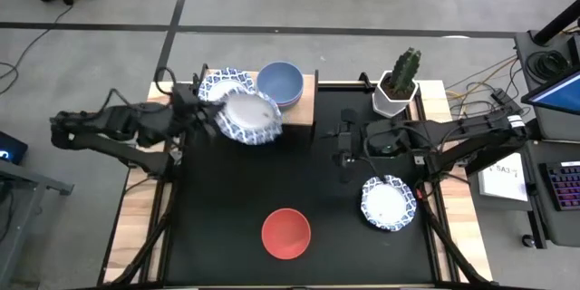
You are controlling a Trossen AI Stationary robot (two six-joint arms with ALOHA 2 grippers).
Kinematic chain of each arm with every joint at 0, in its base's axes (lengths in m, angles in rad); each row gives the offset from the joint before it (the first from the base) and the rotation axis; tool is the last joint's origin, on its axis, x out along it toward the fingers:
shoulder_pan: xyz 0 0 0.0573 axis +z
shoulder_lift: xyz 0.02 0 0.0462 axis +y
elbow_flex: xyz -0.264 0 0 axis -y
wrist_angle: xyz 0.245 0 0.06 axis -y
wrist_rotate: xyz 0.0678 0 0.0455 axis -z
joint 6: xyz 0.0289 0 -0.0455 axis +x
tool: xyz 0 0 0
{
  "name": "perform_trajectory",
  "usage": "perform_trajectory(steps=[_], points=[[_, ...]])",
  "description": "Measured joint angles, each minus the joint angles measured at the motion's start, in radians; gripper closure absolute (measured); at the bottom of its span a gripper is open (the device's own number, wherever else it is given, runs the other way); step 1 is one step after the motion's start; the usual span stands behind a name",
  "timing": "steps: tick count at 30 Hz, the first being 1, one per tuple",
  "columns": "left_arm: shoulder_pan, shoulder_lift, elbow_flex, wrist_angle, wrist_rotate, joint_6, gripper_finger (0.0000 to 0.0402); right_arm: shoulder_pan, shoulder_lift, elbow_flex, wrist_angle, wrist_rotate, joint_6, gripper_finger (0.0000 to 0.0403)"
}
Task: Place and stack bowls onto a shelf
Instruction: Stack the white patterned bowl on top of the white patterned bowl on the shelf
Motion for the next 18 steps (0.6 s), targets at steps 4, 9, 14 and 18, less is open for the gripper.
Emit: perform_trajectory(steps=[4,9,14,18], points=[[0.118,-0.056,-0.003,-0.106,0.002,-0.037,0.0401,0.000,0.044,-0.008,0.029,0.000,0.004,0.0227],[0.232,-0.099,-0.003,-0.150,0.004,-0.052,0.0401,0.000,0.091,-0.009,0.060,0.001,-0.014,0.0227],[0.304,-0.108,-0.003,-0.165,0.005,-0.034,0.0401,-0.006,0.098,-0.010,0.068,0.002,-0.018,0.0227],[0.360,-0.105,-0.004,-0.192,0.007,-0.005,0.0401,-0.006,0.089,-0.010,0.067,0.004,-0.017,0.0227]])
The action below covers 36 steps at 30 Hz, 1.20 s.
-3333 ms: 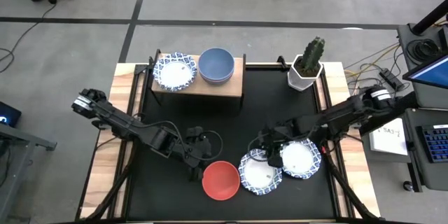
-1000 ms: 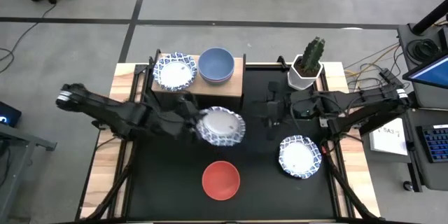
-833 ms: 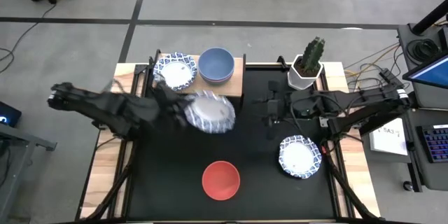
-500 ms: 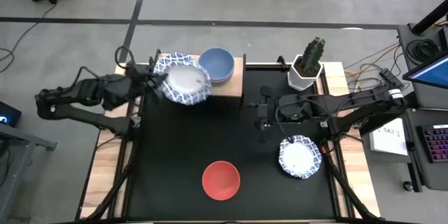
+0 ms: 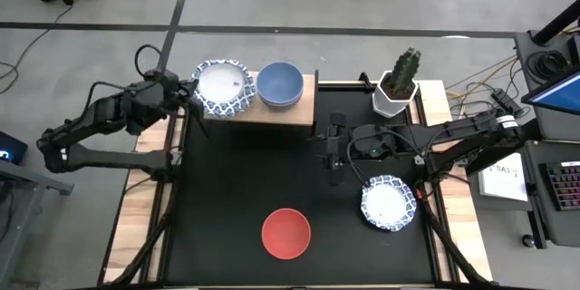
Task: Place and stack bowls onto a shelf
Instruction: Stack the white patterned bowl on top of the white patterned bowl on the shelf
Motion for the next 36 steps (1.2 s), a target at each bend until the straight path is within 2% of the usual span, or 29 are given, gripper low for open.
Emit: perform_trajectory(steps=[6,17,29,36], points=[[0.102,0.011,0.000,0.004,0.030,0.012,0.0401,0.000,0.003,0.000,0.000,0.000,0.003,0.0227],[0.256,0.135,0.002,0.023,0.055,0.030,0.0401,0.000,0.000,-0.040,-0.005,-0.001,0.024,0.0227],[0.274,0.145,0.002,0.017,0.060,-0.034,0.0401,0.000,-0.004,-0.055,-0.031,-0.001,0.047,0.0227],[0.275,0.157,0.002,0.012,0.060,-0.044,0.0377,0.000,-0.006,-0.055,-0.031,-0.001,0.063,0.0227]])
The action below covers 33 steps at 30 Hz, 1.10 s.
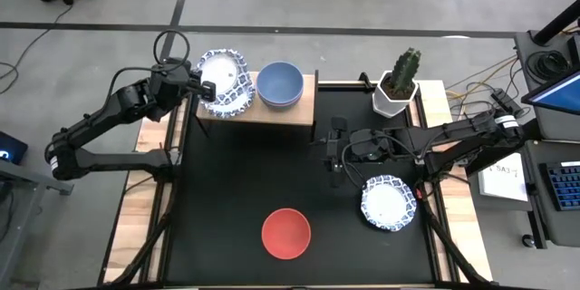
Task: Place and stack bowls onto a shelf
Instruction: Stack the white patterned bowl on top of the white patterned bowl on the shelf
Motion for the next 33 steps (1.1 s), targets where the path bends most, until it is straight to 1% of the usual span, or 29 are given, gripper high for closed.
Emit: perform_trajectory(steps=[11,18,22,28,33], points=[[0.002,0.031,0.000,-0.006,-0.001,0.001,0.0340,0.000,0.000,0.000,-0.001,0.000,0.011,0.0227],[0.002,0.040,0.001,0.001,-0.004,0.031,0.0301,0.000,0.000,0.000,-0.032,0.001,0.027,0.0227],[0.002,0.034,0.022,0.007,-0.009,0.064,0.0282,0.000,0.000,0.000,-0.037,0.001,0.030,0.0227],[0.002,0.031,0.062,0.005,-0.010,0.091,0.0274,0.000,0.000,0.000,-0.055,0.001,0.056,0.0227],[0.002,0.040,0.042,-0.010,-0.010,0.091,0.0274,0.000,0.000,0.000,-0.055,0.001,0.058,0.0227]])
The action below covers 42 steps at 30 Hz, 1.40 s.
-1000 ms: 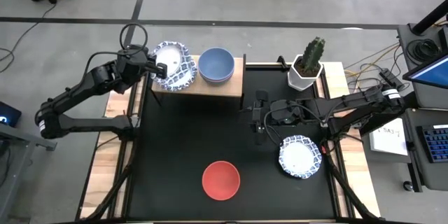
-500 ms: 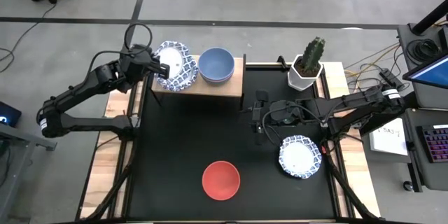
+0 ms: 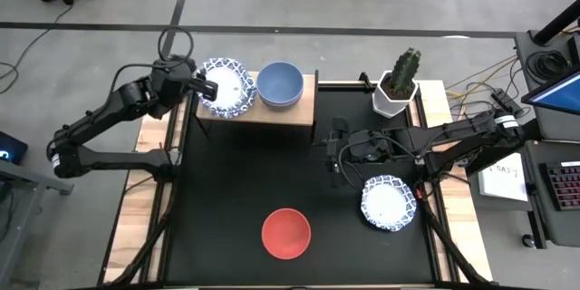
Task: Place and stack bowls onto a shelf
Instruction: Stack the white patterned bowl on top of the white patterned bowl on the shelf, then stack the orange bowl on top of the blue bowl on the shelf
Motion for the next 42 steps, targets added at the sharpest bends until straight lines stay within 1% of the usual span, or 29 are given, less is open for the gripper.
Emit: perform_trajectory(steps=[4,6,9,11,18,21,25,31,32,34,38,42], points=[[0.000,0.020,-0.033,-0.029,-0.007,-0.002,0.0279,0.000,0.000,0.000,0.000,0.000,0.003,0.0227],[0.000,0.035,-0.045,-0.040,-0.069,-0.004,0.0284,0.000,0.000,0.000,0.000,0.000,0.006,0.0227],[0.001,0.064,-0.056,-0.041,-0.201,-0.006,0.0292,0.000,0.000,-0.003,0.004,0.000,0.009,0.0227],[0.013,0.091,-0.059,-0.039,-0.251,-0.004,0.0297,0.000,0.000,-0.005,0.003,0.000,0.010,0.0227],[0.111,0.212,-0.062,-0.038,-0.257,-0.001,0.0320,0.000,0.000,-0.008,0.003,0.000,0.031,0.0227],[0.134,0.254,-0.063,-0.038,-0.218,-0.004,0.0328,0.000,0.000,-0.012,0.003,0.000,0.035,0.0227],[0.138,0.284,-0.063,-0.038,-0.175,-0.004,0.0337,0.000,0.000,-0.021,0.002,0.000,0.036,0.0227],[0.132,0.262,-0.063,-0.050,-0.164,-0.006,0.0345,0.000,0.000,-0.033,0.003,0.000,0.051,0.0227],[0.127,0.249,-0.063,-0.062,-0.139,-0.013,0.0345,0.000,0.000,-0.037,0.002,0.000,0.051,0.0227],[0.108,0.216,-0.063,-0.087,-0.049,-0.037,0.0345,0.000,0.000,-0.050,0.003,0.000,0.051,0.0227],[0.012,0.139,-0.070,-0.100,0.122,-0.067,0.0345,0.000,-0.002,-0.088,0.002,0.000,0.051,0.0227],[-0.162,0.067,-0.085,-0.096,0.210,-0.128,0.0345,0.000,-0.002,-0.107,0.002,-0.001,0.068,0.0227]])
